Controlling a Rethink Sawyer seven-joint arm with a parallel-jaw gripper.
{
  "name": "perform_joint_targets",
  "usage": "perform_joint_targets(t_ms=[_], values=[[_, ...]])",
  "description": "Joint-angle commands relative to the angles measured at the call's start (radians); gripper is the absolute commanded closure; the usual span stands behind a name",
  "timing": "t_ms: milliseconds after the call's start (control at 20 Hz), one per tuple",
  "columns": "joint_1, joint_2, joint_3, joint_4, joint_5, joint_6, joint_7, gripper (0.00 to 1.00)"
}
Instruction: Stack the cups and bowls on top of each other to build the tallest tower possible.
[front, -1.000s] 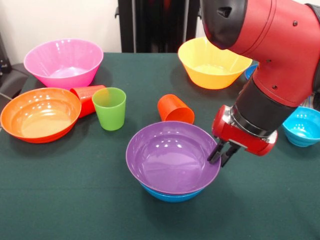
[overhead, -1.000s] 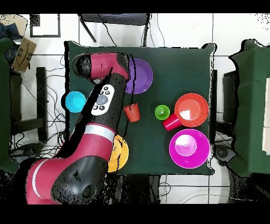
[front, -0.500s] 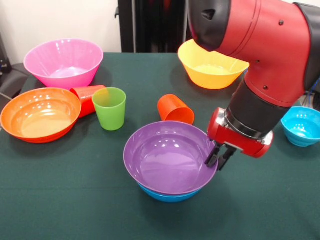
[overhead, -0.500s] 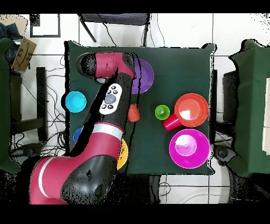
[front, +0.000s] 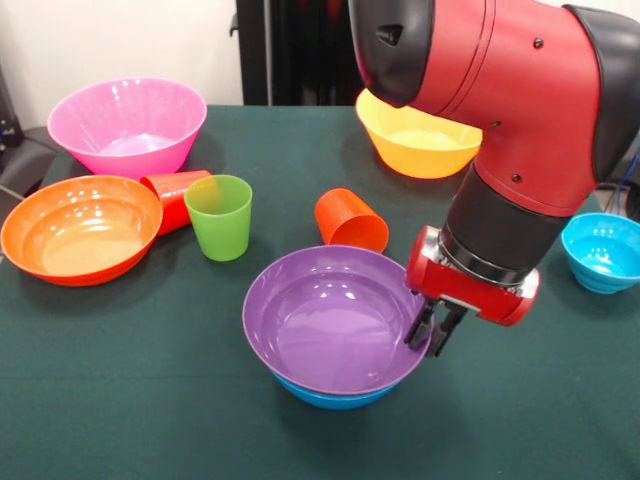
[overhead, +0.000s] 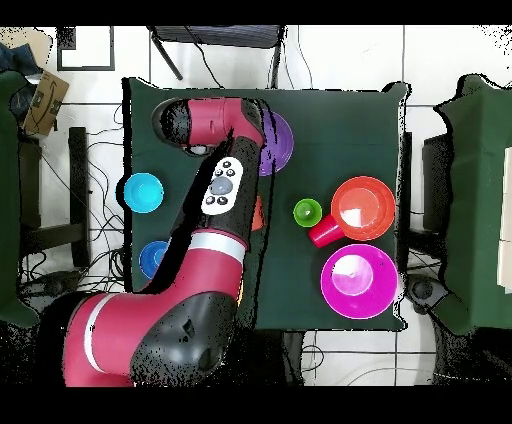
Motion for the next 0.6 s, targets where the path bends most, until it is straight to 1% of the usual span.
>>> perform_joint_targets(t_ms=[50,500,550,600], values=[[-0.035,0.064,0.191,0.08,-0.095,-0.033,-0.227,1.0],[-0.048,0.064,0.223,0.069,-0.111,-0.021,-0.217,1.0],[-0.052,0.061,0.23,0.073,-0.109,-0.016,-0.216,0.0],[-0.052,0.062,0.231,0.07,-0.107,-0.007,-0.22,0.0]])
